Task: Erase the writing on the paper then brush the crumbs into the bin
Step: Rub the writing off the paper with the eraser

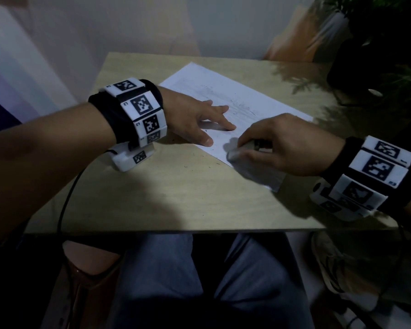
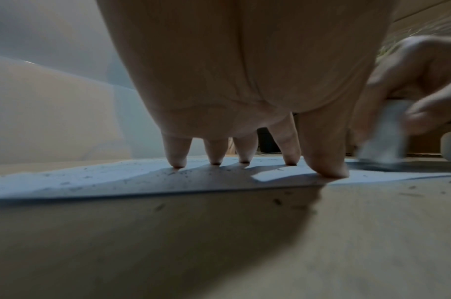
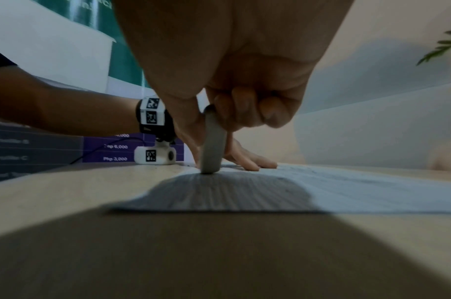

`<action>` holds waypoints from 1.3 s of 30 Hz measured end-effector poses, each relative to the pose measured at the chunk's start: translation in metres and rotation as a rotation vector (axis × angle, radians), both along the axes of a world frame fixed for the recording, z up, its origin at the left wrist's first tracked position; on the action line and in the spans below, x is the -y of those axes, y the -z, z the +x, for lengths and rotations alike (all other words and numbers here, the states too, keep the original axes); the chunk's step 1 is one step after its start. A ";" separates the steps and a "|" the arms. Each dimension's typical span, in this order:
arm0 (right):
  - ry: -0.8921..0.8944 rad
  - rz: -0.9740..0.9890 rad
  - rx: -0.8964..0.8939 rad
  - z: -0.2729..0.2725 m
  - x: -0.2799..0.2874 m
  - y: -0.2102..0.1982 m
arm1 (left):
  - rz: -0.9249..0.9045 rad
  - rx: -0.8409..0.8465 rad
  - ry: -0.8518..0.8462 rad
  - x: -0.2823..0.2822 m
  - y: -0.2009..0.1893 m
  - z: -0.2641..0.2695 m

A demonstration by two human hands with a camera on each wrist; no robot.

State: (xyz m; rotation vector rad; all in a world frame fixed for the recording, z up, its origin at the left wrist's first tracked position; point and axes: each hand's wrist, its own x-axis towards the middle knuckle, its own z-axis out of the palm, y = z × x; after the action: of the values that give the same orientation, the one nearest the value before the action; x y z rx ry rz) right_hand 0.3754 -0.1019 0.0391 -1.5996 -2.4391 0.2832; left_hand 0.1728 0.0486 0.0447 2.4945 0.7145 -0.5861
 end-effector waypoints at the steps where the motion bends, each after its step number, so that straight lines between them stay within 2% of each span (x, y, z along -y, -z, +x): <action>1: 0.011 -0.048 -0.063 0.000 0.000 -0.002 | -0.001 0.001 0.001 0.000 0.000 0.000; 3: 0.083 -0.075 -0.093 0.003 -0.004 -0.004 | -0.006 0.000 0.003 -0.001 0.001 0.000; 5: 0.124 0.009 -0.009 0.007 -0.008 -0.003 | -0.007 0.001 0.005 -0.001 0.001 0.000; 7: 0.083 0.069 0.051 0.007 -0.007 -0.002 | -0.006 -0.001 0.007 -0.001 0.001 0.000; 10: -0.011 -0.015 -0.039 0.003 0.001 -0.002 | -0.010 0.001 0.000 -0.001 0.001 0.000; 12: 0.021 -0.072 -0.095 0.004 0.001 -0.003 | -0.012 0.004 -0.005 0.000 0.000 0.000; 15: 0.097 0.024 -0.007 0.009 -0.003 -0.001 | -0.008 0.001 -0.013 0.001 0.000 0.000; 18: 0.055 0.078 0.051 0.006 -0.001 -0.001 | -0.005 0.001 -0.014 0.001 -0.001 -0.001; 20: 0.015 0.028 -0.001 0.002 0.004 -0.001 | -0.006 -0.004 -0.015 0.002 -0.002 -0.001; 22: 0.063 -0.029 -0.067 0.003 0.004 -0.005 | 0.001 -0.004 -0.021 0.002 -0.003 -0.001; 26: 0.171 0.074 0.061 0.011 -0.004 -0.003 | 0.021 -0.005 -0.034 0.004 -0.003 -0.002; 28: 0.134 0.082 0.096 0.009 -0.002 -0.002 | 0.020 -0.006 -0.035 0.004 -0.004 -0.002; 30: 0.079 0.026 0.058 0.005 0.003 -0.004 | 0.017 -0.009 -0.033 0.004 -0.004 -0.002; 33: 0.126 -0.046 -0.034 0.007 0.001 -0.007 | 0.017 -0.011 -0.034 0.003 -0.004 -0.002; 36: 0.181 0.059 0.057 0.011 -0.006 -0.004 | 0.014 -0.007 -0.032 0.003 -0.003 -0.002; 39: 0.102 0.056 0.084 0.005 -0.002 -0.002 | 0.002 -0.007 -0.032 0.003 -0.004 -0.002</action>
State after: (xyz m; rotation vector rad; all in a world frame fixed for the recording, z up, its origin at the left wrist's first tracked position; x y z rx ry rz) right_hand 0.3805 -0.1000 0.0415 -1.7382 -2.3927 0.1325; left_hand 0.1708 0.0453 0.0485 2.4799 0.7563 -0.5827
